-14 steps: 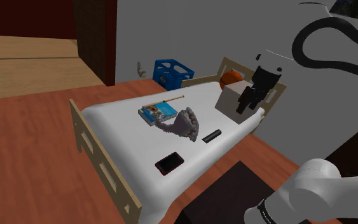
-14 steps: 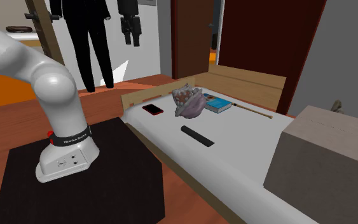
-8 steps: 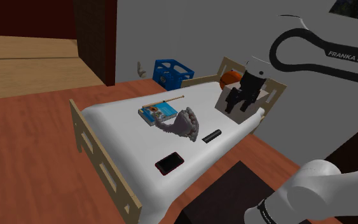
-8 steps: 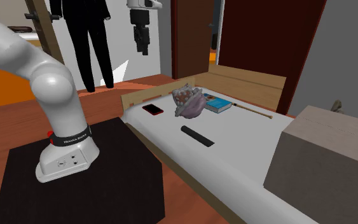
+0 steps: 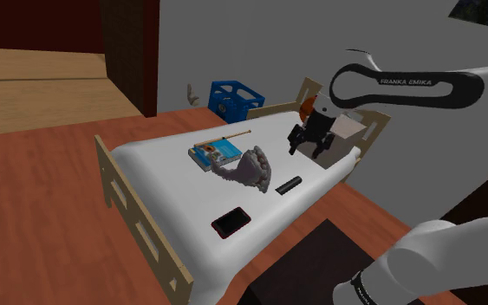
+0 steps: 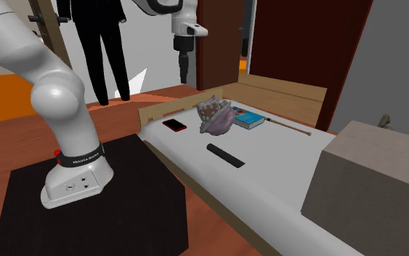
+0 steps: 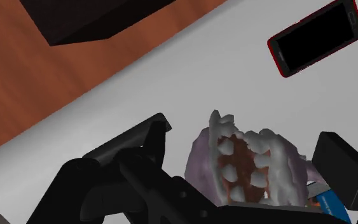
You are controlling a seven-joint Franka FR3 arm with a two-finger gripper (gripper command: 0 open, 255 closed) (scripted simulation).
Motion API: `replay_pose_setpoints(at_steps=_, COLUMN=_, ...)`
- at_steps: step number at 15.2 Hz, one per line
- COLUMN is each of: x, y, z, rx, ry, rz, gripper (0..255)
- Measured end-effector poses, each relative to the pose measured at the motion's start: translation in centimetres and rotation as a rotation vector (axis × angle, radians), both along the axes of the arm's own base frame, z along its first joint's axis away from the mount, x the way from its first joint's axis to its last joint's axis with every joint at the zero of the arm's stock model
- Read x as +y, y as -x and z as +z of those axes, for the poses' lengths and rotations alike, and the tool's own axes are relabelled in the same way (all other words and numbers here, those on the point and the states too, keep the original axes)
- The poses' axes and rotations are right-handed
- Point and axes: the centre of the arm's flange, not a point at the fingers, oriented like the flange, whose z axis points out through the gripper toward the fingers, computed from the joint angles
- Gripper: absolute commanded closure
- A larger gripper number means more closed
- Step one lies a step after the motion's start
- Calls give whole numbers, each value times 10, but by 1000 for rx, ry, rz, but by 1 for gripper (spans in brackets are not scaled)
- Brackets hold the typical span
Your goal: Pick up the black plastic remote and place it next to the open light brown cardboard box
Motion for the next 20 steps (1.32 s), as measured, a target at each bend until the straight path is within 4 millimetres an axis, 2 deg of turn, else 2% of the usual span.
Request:
replay_pose_setpoints(at_steps=9, x=-71, y=-53, z=-91, rx=40, ry=-45, rz=-356, gripper=0)
replay_pose_setpoints(at_steps=14, x=-115, y=-64, z=-142, rx=63, ry=-70, rz=-554, gripper=0)
replay_pose_setpoints(at_steps=20, x=-170, y=-67, z=-205, rx=90, ry=-99, rz=-791, gripper=0)
